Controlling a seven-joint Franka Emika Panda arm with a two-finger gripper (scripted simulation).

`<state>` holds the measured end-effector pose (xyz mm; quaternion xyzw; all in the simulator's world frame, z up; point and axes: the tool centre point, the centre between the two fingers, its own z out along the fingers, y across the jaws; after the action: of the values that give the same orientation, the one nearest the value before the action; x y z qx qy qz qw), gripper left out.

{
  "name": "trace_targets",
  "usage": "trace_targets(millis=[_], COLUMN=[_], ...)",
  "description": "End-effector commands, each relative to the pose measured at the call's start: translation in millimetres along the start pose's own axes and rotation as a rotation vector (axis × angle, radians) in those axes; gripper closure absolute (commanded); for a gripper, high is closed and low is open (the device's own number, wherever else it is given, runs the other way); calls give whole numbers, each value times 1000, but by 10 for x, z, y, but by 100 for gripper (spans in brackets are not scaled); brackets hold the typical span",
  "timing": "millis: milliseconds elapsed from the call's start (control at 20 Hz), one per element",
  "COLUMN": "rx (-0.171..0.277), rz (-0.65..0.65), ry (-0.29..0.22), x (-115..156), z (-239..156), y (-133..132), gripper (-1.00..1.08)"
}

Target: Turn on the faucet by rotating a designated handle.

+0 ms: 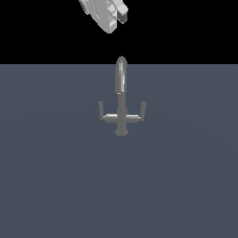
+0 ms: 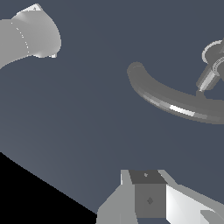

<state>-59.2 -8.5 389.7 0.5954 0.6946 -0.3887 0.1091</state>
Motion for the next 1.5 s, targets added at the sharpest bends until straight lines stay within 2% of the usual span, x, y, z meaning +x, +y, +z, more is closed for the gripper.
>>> trace_targets(millis=[0, 700, 1450], rx=[9, 91, 230], rz=[-76, -487, -913], ry=[-33, -198, -344], x=[27, 245, 594], z=[5, 59, 173], y=[107, 699, 1307], gripper=[108, 108, 108])
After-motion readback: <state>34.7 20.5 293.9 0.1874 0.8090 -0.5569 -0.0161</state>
